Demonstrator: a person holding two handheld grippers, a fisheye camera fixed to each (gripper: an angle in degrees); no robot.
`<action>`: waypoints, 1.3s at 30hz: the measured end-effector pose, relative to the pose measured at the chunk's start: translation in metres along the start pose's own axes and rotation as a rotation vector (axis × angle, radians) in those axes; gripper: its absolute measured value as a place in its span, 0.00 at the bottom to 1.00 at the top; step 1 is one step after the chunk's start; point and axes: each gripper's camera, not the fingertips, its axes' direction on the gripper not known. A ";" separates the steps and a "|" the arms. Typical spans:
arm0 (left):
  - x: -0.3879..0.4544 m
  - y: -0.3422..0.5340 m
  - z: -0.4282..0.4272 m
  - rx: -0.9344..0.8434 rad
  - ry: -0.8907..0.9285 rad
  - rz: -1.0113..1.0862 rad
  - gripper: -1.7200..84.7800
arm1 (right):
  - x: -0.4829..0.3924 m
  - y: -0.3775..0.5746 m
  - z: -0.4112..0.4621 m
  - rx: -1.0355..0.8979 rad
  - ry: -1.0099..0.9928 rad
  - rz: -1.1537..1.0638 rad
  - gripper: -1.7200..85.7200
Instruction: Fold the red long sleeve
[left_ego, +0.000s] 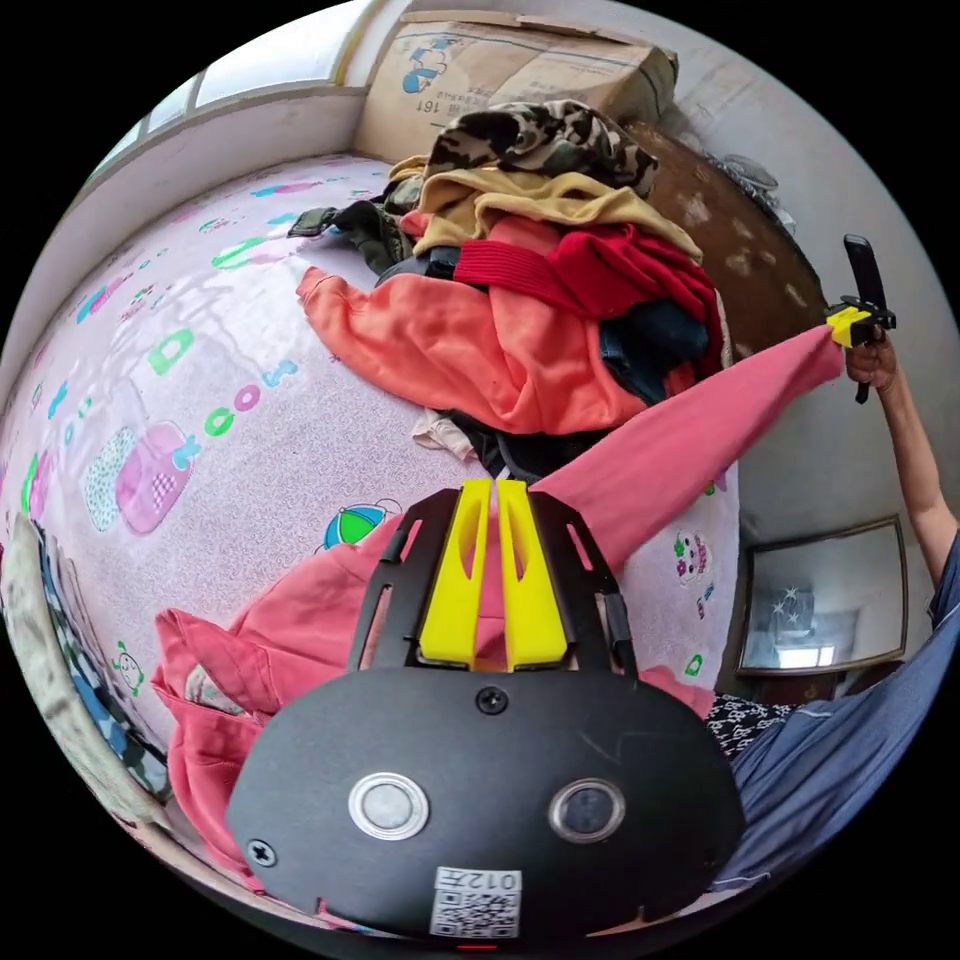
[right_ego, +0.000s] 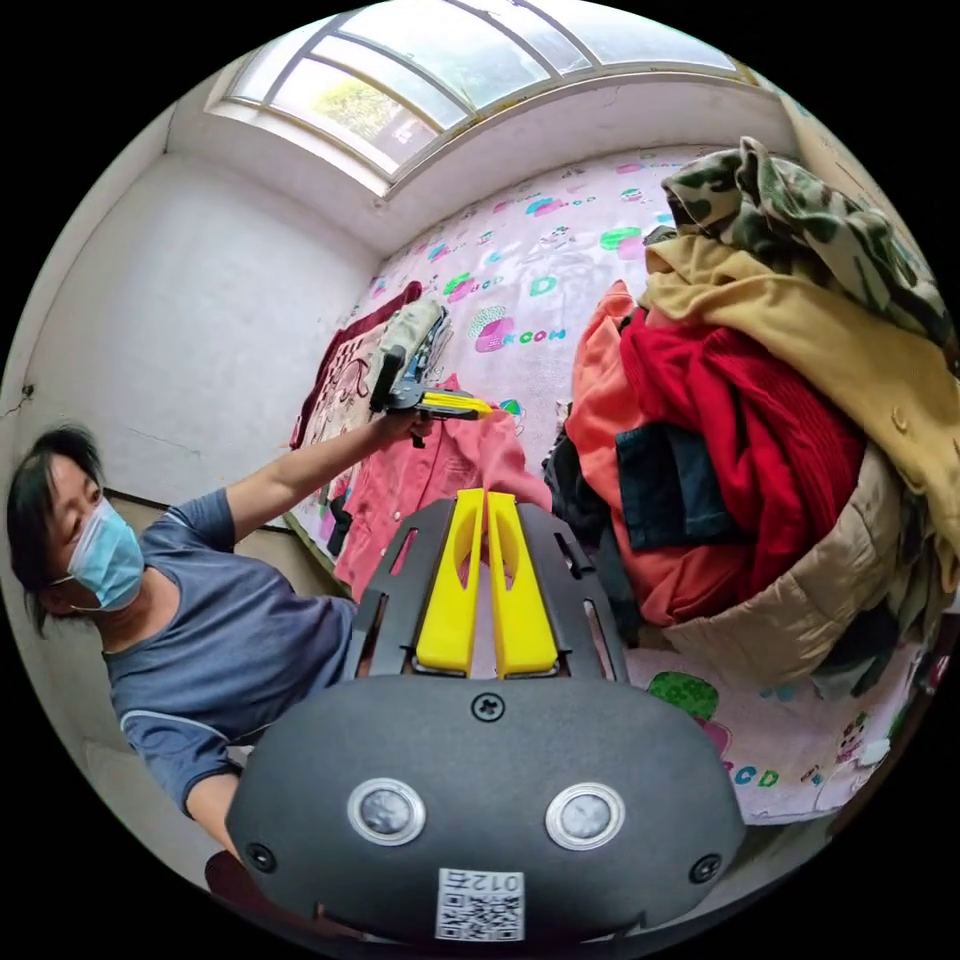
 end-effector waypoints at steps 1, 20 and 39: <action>-0.008 0.008 -0.010 0.038 0.018 -0.035 0.02 | -0.015 -0.014 0.004 -0.030 0.004 -0.023 0.02; 0.030 0.227 -0.114 0.333 0.196 -0.226 0.05 | -0.224 -0.110 0.329 -0.427 0.194 -0.440 0.02; 0.024 0.370 -0.090 0.145 -0.132 -0.488 0.05 | -0.191 0.038 0.567 -0.142 0.404 -0.303 0.10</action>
